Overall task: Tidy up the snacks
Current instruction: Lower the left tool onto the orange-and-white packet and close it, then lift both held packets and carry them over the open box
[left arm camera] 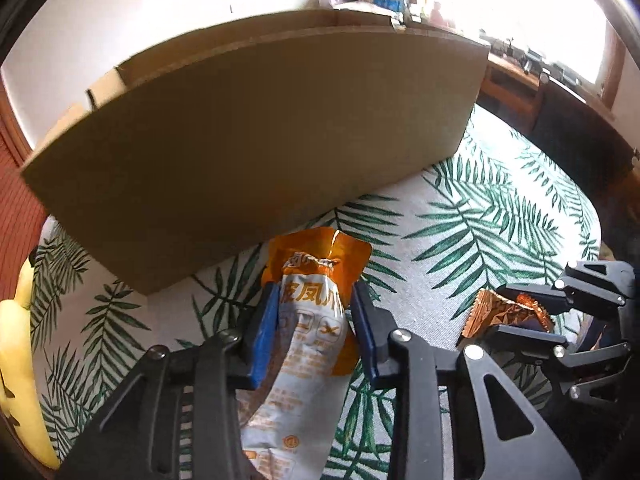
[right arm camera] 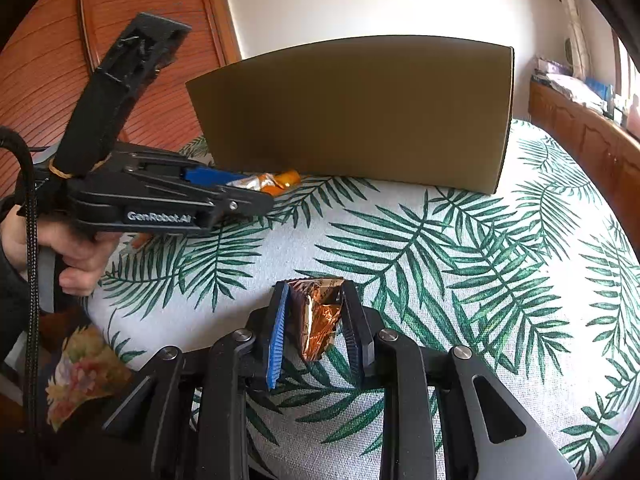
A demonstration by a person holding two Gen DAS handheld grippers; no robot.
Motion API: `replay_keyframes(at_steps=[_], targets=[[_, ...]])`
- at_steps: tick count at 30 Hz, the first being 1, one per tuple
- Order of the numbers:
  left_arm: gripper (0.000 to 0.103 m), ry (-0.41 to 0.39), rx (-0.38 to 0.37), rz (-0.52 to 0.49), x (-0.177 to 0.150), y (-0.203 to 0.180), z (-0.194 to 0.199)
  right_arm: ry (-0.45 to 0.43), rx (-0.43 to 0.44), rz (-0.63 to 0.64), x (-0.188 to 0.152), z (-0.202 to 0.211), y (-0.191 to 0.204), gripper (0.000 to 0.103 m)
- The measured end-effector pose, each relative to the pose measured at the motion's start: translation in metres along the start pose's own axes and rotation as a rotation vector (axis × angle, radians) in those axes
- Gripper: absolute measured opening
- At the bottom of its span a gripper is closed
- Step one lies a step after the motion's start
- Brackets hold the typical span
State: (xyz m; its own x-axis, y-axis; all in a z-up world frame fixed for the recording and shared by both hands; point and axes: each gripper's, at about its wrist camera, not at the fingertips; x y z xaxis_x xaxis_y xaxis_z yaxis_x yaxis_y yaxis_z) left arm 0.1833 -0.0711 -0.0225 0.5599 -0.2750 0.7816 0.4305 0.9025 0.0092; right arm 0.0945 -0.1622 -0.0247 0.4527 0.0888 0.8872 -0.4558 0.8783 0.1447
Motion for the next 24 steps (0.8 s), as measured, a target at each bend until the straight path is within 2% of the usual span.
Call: replay_keyframes(at_steps=[12,24], targets=[[0.032,-0.115,-0.009,-0.007,0.009,-0.010,0.039,-0.004,-0.005,0.009,0.002,0.000,0.000,0.023],[0.028,-0.218,0.020,-0.005,0.018,-0.019,0.061,-0.029,-0.012,0.005,0.008,0.005,-0.005,0.023]])
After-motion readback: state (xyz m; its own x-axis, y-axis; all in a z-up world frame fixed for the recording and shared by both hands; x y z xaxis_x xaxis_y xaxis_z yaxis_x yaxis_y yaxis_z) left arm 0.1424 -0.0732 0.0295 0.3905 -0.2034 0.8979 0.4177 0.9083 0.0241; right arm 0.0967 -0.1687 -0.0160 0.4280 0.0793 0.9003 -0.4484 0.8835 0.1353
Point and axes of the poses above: each gripper's, at about its wrist camera, not at the fingertips, and z roughly against the way its jaws point, y to its left, x to its top, and after that the axes turned 14 degrees about -y, right-handed
